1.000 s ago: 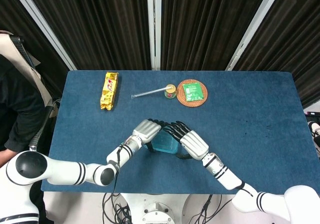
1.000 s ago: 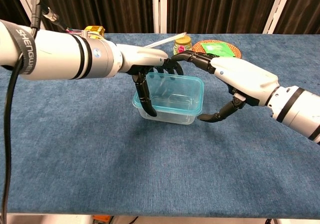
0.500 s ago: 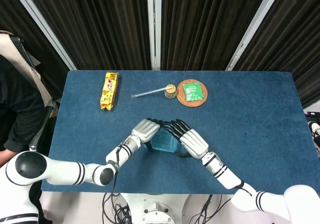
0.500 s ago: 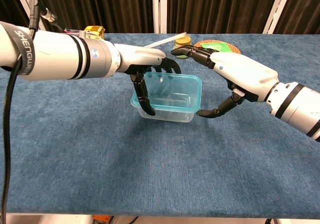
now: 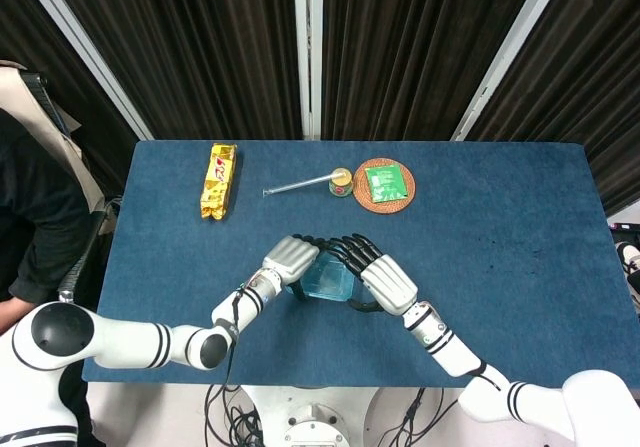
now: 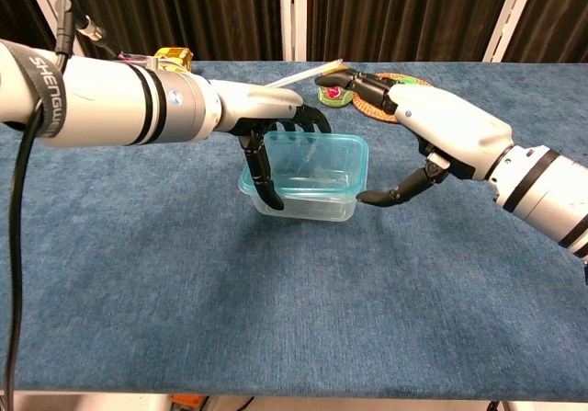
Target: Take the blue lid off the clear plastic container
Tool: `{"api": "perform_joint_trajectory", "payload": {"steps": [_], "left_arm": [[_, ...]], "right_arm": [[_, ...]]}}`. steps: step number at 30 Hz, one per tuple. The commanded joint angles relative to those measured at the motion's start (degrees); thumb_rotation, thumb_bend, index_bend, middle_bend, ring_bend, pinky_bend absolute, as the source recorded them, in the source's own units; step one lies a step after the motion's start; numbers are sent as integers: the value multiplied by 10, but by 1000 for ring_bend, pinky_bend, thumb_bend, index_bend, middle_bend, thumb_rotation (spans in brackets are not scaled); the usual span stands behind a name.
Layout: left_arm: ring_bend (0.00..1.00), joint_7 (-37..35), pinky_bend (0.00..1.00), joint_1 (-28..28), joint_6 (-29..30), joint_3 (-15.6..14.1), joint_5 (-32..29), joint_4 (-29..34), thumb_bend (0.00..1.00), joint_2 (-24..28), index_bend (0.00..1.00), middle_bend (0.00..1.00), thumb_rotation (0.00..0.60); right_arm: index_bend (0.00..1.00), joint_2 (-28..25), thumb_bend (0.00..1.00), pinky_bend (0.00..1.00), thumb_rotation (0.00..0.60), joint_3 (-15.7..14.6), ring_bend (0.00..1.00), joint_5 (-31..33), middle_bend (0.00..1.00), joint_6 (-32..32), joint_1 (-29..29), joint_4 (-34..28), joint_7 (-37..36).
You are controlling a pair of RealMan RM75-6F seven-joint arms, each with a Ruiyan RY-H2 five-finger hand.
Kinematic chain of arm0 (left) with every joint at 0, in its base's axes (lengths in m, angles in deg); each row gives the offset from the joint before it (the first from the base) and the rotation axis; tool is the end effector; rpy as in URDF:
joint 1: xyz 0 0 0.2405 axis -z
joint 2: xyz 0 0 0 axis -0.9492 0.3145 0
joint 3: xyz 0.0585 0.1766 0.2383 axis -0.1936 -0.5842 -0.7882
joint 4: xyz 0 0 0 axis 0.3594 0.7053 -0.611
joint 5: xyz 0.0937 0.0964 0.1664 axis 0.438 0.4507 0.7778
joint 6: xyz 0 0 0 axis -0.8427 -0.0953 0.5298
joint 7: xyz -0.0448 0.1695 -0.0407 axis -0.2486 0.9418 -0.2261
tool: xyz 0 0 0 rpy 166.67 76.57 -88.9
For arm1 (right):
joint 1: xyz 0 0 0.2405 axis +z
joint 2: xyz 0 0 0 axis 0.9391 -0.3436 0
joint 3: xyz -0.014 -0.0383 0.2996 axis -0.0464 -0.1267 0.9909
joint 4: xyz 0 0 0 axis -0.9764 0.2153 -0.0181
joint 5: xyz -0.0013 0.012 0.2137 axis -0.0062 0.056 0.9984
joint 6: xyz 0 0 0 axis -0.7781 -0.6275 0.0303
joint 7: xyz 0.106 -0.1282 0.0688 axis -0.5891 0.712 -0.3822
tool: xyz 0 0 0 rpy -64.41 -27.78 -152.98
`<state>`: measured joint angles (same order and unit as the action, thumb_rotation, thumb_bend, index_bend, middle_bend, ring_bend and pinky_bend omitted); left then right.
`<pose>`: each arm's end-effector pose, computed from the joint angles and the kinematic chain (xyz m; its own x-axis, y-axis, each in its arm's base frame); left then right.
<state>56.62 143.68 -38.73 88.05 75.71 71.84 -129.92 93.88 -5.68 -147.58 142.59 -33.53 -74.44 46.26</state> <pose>-0.0413 0.4184 -0.1079 0.5202 0.5282 0.6711 0.8319 -0.4913 -0.2581 -0.1735 -0.3506 -0.0789 0.1751 -0.2261 0.9582 -0.7949 -0.6067 0.0021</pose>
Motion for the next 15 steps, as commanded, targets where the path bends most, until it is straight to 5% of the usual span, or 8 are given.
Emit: {"api": "perform_joint_trajectory", "payload": {"steps": [1, 7, 15], "left_arm": [[229, -1, 330, -1, 0, 0, 1, 0, 50, 0, 152, 208, 600], [229, -1, 328, -2, 1, 1, 4, 3, 51, 2, 150, 205, 600], [228, -7, 323, -6, 4, 4, 14, 9, 51, 7, 115, 183, 600]], "right_arm": [[0, 4, 345, 0, 600, 1, 0, -3, 0, 7, 0, 6, -5], [14, 11, 456, 0, 600, 3, 0, -5, 23, 19, 0, 15, -7], [414, 11, 725, 0, 600, 4, 0, -8, 108, 27, 2, 17, 4]]}}
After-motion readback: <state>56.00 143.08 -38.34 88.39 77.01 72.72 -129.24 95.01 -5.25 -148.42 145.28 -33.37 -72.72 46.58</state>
